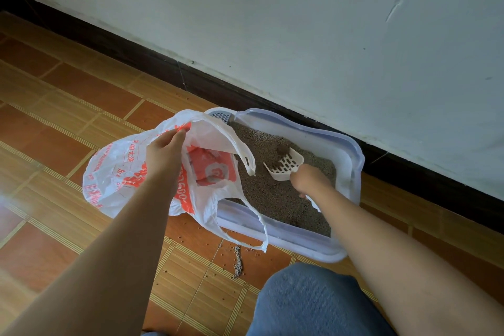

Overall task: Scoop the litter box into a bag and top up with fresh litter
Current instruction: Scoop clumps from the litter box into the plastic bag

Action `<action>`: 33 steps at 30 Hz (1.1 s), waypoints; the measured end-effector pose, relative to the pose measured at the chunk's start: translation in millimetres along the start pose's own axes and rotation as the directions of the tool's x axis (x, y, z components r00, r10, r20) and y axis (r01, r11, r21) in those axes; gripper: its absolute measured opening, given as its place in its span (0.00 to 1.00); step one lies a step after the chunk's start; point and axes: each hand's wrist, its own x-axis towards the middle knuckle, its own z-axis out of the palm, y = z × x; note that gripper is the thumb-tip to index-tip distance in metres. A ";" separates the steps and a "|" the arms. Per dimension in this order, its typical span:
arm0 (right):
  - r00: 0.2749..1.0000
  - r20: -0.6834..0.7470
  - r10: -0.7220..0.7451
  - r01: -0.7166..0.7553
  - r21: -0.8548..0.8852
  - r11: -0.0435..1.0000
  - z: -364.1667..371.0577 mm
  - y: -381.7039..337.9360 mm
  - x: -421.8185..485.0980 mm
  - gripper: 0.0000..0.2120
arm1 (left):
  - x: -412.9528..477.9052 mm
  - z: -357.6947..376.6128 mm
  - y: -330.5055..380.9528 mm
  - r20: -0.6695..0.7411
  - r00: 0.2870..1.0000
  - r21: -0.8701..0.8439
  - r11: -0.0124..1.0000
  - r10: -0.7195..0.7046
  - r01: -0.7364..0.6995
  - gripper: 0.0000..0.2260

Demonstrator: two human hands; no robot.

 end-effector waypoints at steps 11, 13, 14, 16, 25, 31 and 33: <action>1.000 -0.017 -0.020 0.024 0.270 0.963 31.6 -5.6 13.2 0.15 | 4.4 -0.8 -1.7 0.005 1.000 -0.019 1.000 0.009 -0.009 0.13; 0.998 -0.039 -0.047 0.056 0.305 0.951 32.7 -2.0 11.6 0.15 | 4.9 -2.1 -1.4 0.002 1.000 -0.019 1.000 0.014 -0.014 0.13; 0.997 -0.048 -0.062 0.074 0.319 0.945 33.1 0.5 9.9 0.15 | 5.3 -2.8 -1.4 -0.001 1.000 -0.018 1.000 0.018 -0.018 0.12; 0.995 -0.055 -0.088 0.101 0.343 0.934 33.7 5.0 6.5 0.15 | 5.3 -4.2 -0.9 -0.009 1.000 -0.013 1.000 0.018 -0.018 0.13; 0.980 -0.082 -0.183 0.199 0.267 0.943 16.0 24.6 -3.9 0.12 | -0.3 -6.2 2.4 -0.016 1.000 -0.020 1.000 0.004 -0.004 0.14; 0.985 0.008 -0.174 0.170 0.174 0.970 1.3 39.1 -12.2 0.11 | -5.3 -15.0 2.9 -0.029 1.000 -0.027 1.000 0.004 -0.005 0.14; 0.984 0.052 -0.170 0.159 0.166 0.973 -4.3 40.2 -15.3 0.14 | -7.3 -16.4 4.1 -0.034 0.999 -0.020 1.000 0.008 -0.008 0.14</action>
